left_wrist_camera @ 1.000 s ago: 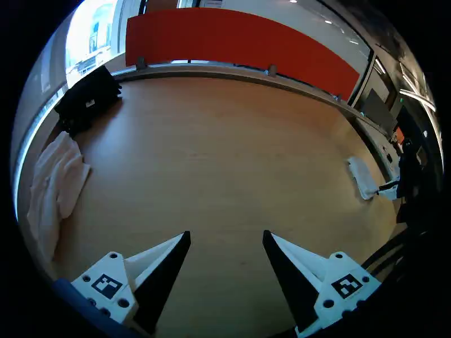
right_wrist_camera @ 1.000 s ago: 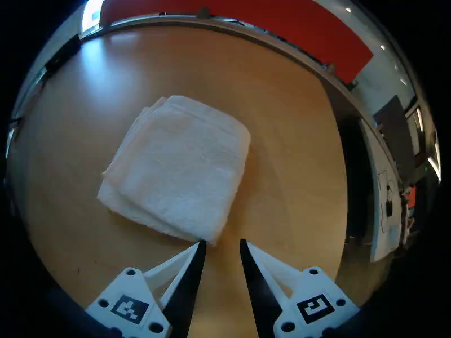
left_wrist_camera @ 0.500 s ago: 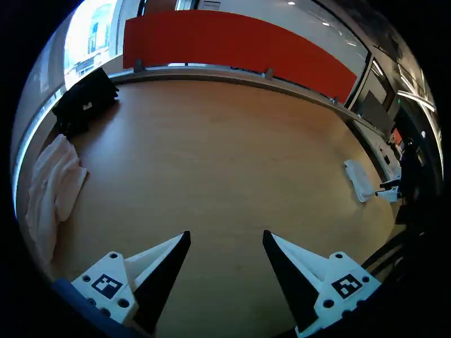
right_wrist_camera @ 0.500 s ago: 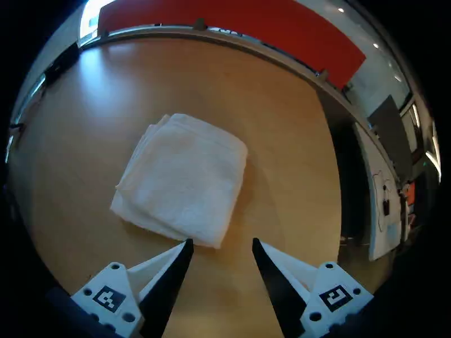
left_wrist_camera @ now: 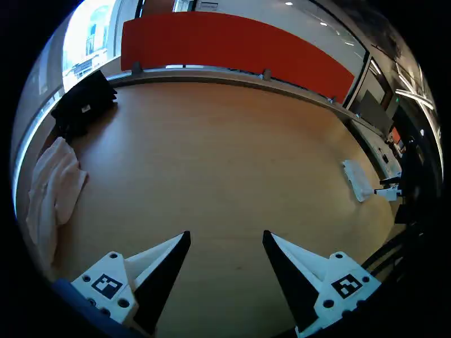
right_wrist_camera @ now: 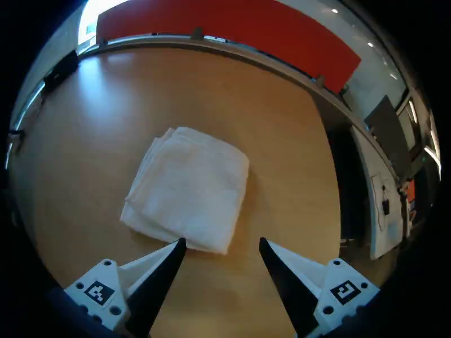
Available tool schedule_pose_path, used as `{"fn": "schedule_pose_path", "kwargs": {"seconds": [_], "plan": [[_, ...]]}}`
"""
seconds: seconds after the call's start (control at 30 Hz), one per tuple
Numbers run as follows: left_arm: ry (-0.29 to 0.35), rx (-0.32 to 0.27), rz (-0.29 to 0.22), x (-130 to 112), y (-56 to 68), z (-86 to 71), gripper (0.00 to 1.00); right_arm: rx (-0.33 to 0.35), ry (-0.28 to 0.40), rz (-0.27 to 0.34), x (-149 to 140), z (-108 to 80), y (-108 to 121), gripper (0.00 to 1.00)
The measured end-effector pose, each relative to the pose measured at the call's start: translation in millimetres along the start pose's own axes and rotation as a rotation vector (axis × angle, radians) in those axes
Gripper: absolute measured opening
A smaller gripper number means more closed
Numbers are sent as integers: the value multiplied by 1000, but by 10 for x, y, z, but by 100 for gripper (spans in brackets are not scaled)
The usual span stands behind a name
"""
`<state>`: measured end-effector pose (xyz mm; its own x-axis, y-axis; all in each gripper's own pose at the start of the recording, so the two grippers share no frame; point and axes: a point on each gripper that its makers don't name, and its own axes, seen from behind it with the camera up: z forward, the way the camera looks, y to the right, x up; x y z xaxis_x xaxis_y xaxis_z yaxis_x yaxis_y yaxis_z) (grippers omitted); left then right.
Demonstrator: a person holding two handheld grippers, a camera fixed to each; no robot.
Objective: Fold towel
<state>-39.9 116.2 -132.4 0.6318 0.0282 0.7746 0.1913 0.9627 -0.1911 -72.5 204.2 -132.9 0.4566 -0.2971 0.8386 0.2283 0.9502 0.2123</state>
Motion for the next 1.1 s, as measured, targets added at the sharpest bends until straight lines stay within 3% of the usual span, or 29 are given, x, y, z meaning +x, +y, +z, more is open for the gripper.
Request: {"fn": "schedule_pose_path", "kwargs": {"seconds": [0.17,0.4,0.87,1.1], "plan": [[2,0,0,2,-14,5,95,-20,59,37,151,-38,-18,100],[10,-2,6,31,-10,14,95,-62,194,118,516,-139,-18,100],[38,3,17,147,-5,10,95,-136,583,237,1453,-691,7,100],[84,13,14,266,-30,-2,95,-127,675,293,1676,-824,-43,100]]}}
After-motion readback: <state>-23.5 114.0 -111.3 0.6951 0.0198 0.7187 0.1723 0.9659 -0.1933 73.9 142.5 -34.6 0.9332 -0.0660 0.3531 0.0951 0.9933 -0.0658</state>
